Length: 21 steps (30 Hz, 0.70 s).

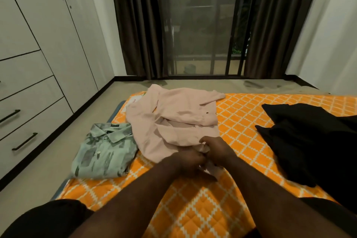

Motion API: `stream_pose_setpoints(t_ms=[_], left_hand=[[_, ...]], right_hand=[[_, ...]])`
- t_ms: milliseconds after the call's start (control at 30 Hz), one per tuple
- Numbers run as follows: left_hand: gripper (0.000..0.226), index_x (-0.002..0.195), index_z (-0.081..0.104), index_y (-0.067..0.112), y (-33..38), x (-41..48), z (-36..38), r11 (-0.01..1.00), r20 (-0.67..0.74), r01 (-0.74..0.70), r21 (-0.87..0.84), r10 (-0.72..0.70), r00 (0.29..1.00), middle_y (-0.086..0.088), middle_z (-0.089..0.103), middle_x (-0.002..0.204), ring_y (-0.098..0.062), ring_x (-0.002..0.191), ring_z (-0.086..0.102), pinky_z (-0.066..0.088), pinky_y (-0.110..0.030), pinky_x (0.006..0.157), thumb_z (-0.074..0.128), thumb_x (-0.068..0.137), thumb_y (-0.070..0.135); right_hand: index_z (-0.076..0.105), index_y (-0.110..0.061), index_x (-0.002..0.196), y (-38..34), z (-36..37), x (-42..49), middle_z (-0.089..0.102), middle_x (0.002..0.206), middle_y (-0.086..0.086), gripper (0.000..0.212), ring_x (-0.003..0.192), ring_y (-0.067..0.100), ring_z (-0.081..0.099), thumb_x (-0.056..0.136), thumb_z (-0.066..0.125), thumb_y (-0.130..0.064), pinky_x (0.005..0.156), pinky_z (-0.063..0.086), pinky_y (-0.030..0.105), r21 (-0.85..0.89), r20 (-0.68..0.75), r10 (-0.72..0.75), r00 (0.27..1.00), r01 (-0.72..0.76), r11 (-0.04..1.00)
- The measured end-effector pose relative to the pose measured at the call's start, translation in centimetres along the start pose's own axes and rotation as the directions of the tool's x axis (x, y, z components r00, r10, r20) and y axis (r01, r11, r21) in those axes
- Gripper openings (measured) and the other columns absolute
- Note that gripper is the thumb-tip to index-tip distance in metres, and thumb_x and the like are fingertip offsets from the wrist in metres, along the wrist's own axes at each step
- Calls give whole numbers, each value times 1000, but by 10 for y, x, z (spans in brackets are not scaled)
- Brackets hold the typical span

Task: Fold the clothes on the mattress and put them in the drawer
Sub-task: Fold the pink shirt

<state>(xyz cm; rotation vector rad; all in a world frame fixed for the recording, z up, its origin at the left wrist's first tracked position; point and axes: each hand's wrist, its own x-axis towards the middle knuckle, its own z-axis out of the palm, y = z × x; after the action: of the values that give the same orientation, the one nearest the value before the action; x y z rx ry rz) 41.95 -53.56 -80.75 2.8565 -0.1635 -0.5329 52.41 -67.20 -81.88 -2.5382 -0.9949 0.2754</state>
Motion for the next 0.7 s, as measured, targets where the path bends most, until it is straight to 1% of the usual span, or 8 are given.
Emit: stream_pose_setpoints(t_ms=[100,167,233,333,433,500,600,700], left_hand=[[37,129,62,10,8,-11,0,997,-67,34,-76,-39,997,-14,64,128,-33,116,61,49,-41,96,67,94,22],[40,133,61,13,10,-14,-1,999,-44,-6,-38,4,999,-10,65,127,-29,111,63,51,-39,93,67,95,26],[41,135,63,17,9,-15,-3,1000,87,-8,-21,10,996,-8,64,128,-28,109,62,52,-40,93,67,94,20],[39,129,68,19,7,-14,-10,990,289,78,-116,-41,956,-8,66,118,-22,95,63,56,-38,87,74,91,23],[39,117,74,15,7,-15,-29,927,240,146,-347,-63,969,-13,73,106,-19,87,67,59,-39,85,75,90,42],[39,112,76,14,-2,-11,-44,946,35,91,-311,-84,996,-9,74,99,-16,83,65,55,-33,79,71,92,47],[37,107,77,15,-23,7,-61,982,-212,87,-170,-123,969,-3,73,104,-15,86,62,42,-26,71,71,91,47],[27,107,75,19,-45,34,-72,989,-335,129,-68,-144,931,-3,72,109,-21,101,62,38,-26,75,70,91,40]], right_hand=[[67,-34,117,-7,9,-6,73,112,0,57,103,25,69,61,78,-40,81,58,38,-41,72,-34,997,37,998],[72,-27,117,-12,7,-11,74,115,1,49,106,24,68,70,82,-34,86,54,34,-98,151,-70,986,85,992],[75,-18,116,-15,4,-13,75,113,6,39,101,26,69,77,81,-18,79,49,31,-104,293,-63,954,97,990],[74,-24,112,-17,-10,-17,71,97,-1,33,88,18,62,82,77,-10,73,47,29,-24,535,-43,844,66,998],[74,-29,103,-6,-29,-14,69,96,6,29,84,21,59,85,67,-7,68,51,33,198,624,-60,779,-83,977],[72,-18,116,2,-42,-7,71,106,16,36,86,23,65,89,63,5,72,56,36,390,561,-42,826,-220,894],[73,-6,114,11,-60,7,74,111,21,27,84,22,70,94,59,5,72,57,33,633,274,112,955,-267,727],[70,-2,118,28,-65,32,73,110,25,24,91,30,69,96,60,-1,71,58,28,880,144,286,947,-255,400]])
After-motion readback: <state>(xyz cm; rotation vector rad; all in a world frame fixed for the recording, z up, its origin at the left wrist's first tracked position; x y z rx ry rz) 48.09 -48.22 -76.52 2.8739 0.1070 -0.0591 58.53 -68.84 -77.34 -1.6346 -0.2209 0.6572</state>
